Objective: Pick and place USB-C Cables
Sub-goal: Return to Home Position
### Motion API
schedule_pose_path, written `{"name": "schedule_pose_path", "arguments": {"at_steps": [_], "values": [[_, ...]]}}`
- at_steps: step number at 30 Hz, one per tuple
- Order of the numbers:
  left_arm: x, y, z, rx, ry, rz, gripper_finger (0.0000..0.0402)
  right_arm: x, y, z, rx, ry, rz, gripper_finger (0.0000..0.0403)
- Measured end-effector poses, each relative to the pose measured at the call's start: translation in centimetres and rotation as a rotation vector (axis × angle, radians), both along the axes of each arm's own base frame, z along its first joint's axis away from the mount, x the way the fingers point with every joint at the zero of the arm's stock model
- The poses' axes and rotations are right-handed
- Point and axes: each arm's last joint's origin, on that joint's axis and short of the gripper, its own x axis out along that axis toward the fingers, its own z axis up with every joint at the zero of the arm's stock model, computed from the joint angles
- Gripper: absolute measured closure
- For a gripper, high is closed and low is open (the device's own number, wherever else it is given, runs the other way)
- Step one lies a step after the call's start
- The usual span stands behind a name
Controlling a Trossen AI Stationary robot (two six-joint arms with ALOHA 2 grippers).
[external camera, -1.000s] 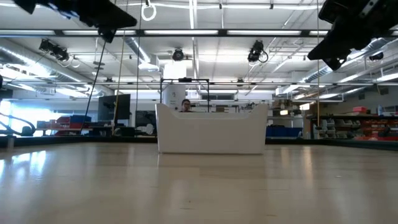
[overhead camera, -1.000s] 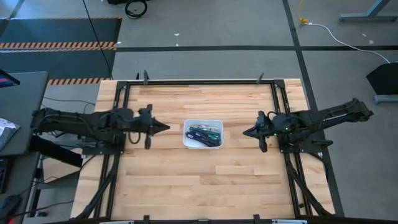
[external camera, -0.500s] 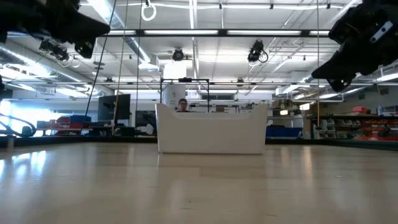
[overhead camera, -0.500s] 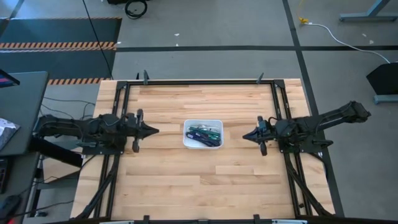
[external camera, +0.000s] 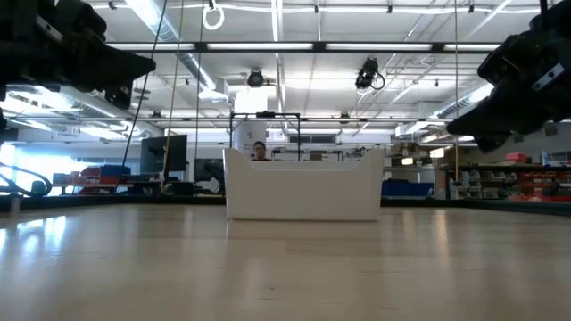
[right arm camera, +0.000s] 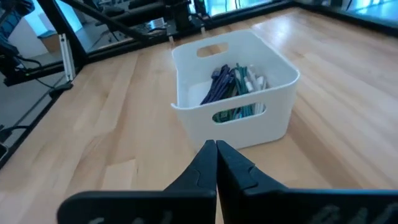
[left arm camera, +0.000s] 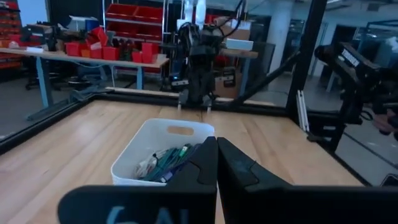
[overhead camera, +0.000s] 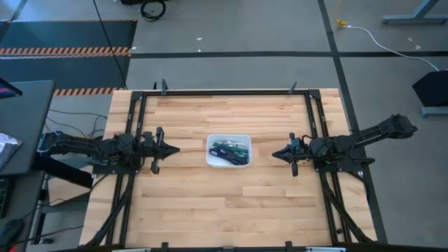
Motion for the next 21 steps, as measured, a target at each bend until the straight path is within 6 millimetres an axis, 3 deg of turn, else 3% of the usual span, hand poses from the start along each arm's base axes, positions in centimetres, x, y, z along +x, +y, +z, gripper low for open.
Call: {"name": "schedule_pose_path", "arguments": {"at_steps": [21], "values": [[-1.4, 0.3, 0.0, 0.009, -0.011, 0.059, 0.0398, 0.1, -0.1, 0.2, -0.069, -0.023, -0.009, 0.04]]}}
